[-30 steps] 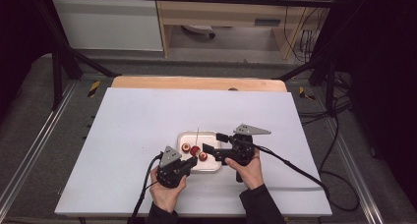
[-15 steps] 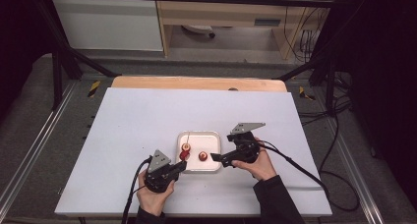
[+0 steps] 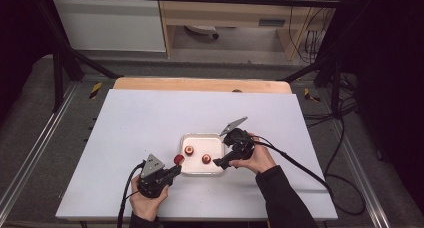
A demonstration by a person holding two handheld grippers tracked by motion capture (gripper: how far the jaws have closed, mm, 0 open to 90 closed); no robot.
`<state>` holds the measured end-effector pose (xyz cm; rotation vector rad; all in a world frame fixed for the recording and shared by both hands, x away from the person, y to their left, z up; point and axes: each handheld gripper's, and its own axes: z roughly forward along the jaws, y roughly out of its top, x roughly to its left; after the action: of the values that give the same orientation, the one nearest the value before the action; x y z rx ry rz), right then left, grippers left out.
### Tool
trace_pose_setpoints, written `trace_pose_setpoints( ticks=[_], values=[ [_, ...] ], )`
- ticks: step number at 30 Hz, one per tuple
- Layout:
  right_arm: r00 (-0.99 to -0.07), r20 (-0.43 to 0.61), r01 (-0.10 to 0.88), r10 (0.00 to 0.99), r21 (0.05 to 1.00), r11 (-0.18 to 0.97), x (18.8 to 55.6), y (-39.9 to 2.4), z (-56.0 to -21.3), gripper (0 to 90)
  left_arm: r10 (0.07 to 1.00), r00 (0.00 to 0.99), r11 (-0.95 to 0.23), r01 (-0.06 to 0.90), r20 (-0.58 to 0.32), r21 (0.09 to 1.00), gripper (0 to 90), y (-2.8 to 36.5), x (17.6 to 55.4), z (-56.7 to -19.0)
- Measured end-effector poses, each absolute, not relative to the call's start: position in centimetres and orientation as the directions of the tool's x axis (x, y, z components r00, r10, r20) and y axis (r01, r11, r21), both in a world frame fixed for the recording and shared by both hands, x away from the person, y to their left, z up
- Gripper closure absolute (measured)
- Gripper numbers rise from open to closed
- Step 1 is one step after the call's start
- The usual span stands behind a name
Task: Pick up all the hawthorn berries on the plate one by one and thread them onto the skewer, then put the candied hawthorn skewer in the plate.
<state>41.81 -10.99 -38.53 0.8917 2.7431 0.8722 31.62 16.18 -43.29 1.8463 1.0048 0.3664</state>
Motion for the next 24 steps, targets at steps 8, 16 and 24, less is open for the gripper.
trace_pose_setpoints(
  ticks=[8, 16, 24],
  values=[
    [-0.819, 0.037, 0.514, 0.573, 0.491, 0.703, 42.6, -8.5, -38.5, 7.7, 0.785, 0.596, -0.195, 0.495, -0.168, 0.847, 88.7, 16.9, 31.5, -43.3],
    [-0.819, 0.043, 0.530, 0.572, 0.438, 0.727, 43.4, -6.6, -38.9, 12.4, 0.785, 0.594, -0.193, 0.500, -0.173, 0.844, 88.7, 17.2, 31.5, -43.4],
    [-0.817, 0.076, 0.557, 0.572, 0.358, 0.749, 44.2, -5.2, -39.9, 22.9, 0.784, 0.596, -0.195, 0.502, -0.173, 0.843, 88.7, 17.3, 31.6, -43.7]
  ],
)
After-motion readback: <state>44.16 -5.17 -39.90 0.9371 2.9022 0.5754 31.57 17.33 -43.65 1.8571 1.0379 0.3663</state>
